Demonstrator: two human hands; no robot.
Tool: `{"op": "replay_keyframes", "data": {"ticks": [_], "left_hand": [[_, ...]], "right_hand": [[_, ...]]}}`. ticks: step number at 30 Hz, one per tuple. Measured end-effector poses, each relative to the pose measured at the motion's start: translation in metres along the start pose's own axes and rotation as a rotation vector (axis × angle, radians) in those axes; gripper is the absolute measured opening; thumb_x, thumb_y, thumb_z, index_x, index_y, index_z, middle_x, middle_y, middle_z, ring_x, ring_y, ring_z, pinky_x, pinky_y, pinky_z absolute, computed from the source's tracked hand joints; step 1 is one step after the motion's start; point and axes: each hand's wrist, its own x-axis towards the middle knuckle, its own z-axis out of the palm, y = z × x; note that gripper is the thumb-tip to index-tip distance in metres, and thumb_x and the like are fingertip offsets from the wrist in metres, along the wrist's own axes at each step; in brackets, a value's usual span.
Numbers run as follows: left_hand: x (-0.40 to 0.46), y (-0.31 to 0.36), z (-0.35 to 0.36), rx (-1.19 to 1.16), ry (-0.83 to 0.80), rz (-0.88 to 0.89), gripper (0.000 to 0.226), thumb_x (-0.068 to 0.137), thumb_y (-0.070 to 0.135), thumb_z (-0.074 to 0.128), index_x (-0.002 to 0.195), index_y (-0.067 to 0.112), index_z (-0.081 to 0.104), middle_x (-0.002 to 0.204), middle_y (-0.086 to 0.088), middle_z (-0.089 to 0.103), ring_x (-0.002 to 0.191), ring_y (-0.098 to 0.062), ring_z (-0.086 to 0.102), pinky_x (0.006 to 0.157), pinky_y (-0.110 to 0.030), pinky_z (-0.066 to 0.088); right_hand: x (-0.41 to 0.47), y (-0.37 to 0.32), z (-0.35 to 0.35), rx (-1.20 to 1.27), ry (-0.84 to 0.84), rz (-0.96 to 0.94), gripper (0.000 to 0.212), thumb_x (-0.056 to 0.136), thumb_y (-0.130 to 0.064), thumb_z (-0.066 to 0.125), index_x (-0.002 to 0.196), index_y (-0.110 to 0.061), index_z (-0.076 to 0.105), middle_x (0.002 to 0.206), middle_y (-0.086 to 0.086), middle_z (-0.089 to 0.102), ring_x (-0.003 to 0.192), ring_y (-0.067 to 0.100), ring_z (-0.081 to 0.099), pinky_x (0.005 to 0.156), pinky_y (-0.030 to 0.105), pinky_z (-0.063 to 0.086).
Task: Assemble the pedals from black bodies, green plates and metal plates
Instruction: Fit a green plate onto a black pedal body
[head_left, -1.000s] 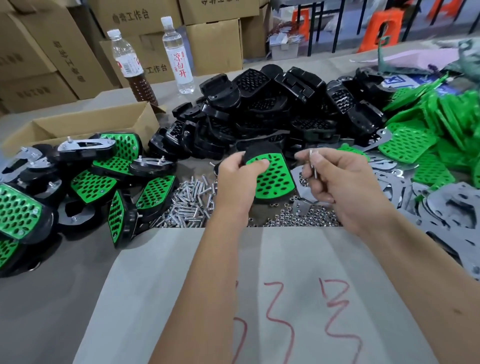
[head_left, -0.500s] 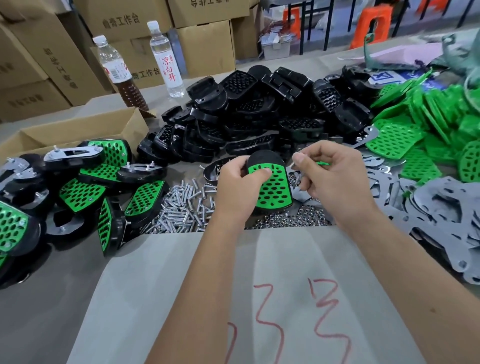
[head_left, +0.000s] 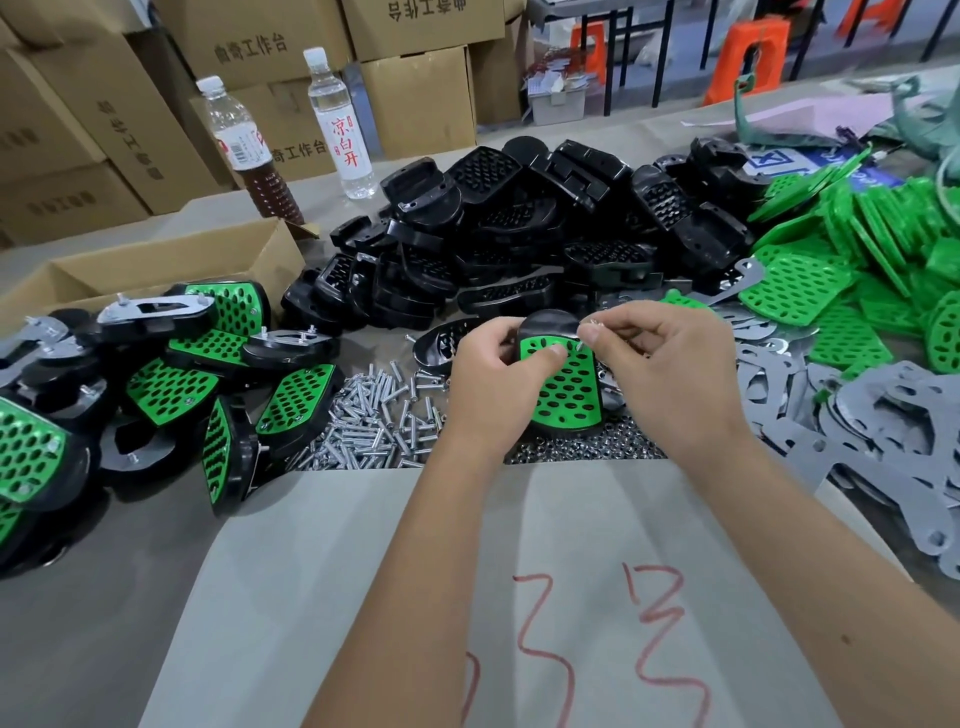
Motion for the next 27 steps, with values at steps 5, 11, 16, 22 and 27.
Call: {"op": "replay_keyframes", "data": {"ticks": [5,11,16,22,27], "left_hand": [[-0.001,0.001,0.0,-0.023,0.076,-0.039,0.009,0.086,0.01,0.075,0.094,0.006,0.075,0.092,-0.015,0.077,0.081,-0.02,0.071,0.083,-0.049,0.06],[-0.005,0.009,0.002,-0.051,0.108,-0.086,0.047,0.077,0.048,0.076,0.096,0.006,0.071,0.091,-0.013,0.074,0.086,-0.027,0.071,0.092,-0.059,0.058],[-0.003,0.007,0.002,-0.048,0.126,-0.138,0.037,0.073,0.047,0.085,0.095,0.019,0.076,0.095,-0.005,0.078,0.094,-0.027,0.076,0.09,-0.056,0.061],[0.002,0.002,0.0,-0.182,0.193,-0.23,0.019,0.081,0.027,0.082,0.092,0.012,0.076,0.08,-0.003,0.074,0.078,-0.027,0.073,0.07,-0.048,0.066],[0.006,-0.002,-0.003,-0.321,0.248,-0.251,0.009,0.087,0.021,0.081,0.088,0.014,0.075,0.08,-0.004,0.074,0.07,-0.02,0.073,0.057,-0.035,0.061]], "right_hand": [[-0.001,-0.003,0.003,-0.314,-0.085,-0.168,0.006,0.089,-0.012,0.079,0.084,-0.014,0.081,0.072,-0.011,0.069,0.069,-0.004,0.059,0.064,0.009,0.039],[0.0,-0.01,0.004,-0.421,-0.198,-0.301,0.019,0.099,-0.013,0.065,0.083,-0.007,0.073,0.06,0.005,0.057,0.06,0.024,0.048,0.062,0.042,0.043],[-0.005,-0.006,0.003,-0.21,-0.129,-0.177,0.018,0.102,-0.012,0.063,0.095,-0.009,0.079,0.066,0.001,0.066,0.057,0.014,0.056,0.057,0.027,0.042],[-0.004,-0.005,0.001,-0.013,0.014,0.019,0.008,0.099,-0.018,0.068,0.102,-0.021,0.061,0.069,-0.008,0.074,0.05,0.01,0.059,0.057,0.026,0.047],[-0.004,-0.009,0.001,0.006,-0.015,0.046,0.012,0.094,-0.018,0.076,0.082,-0.019,0.074,0.067,-0.006,0.071,0.055,0.005,0.059,0.057,0.02,0.046]]}}
